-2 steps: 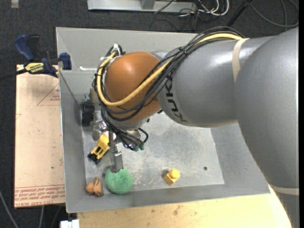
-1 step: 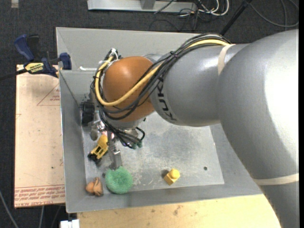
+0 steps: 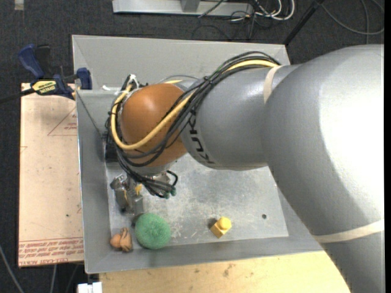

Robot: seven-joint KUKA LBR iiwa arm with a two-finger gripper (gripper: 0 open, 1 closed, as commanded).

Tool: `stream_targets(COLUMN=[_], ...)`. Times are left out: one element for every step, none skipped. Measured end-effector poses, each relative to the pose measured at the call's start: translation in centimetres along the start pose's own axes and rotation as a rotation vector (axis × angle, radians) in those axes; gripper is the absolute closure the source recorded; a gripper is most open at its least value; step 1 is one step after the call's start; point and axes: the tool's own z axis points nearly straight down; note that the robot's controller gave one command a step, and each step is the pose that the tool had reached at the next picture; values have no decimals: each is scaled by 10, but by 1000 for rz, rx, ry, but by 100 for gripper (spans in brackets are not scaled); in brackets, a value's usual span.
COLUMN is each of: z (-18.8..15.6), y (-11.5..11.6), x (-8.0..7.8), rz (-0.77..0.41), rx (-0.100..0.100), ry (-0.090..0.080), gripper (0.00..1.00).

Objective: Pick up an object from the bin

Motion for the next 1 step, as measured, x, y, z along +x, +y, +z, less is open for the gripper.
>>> stream_targets(z=[0], y=[0], x=[0], rz=[0], rx=[0], ry=[0], gripper=[0])
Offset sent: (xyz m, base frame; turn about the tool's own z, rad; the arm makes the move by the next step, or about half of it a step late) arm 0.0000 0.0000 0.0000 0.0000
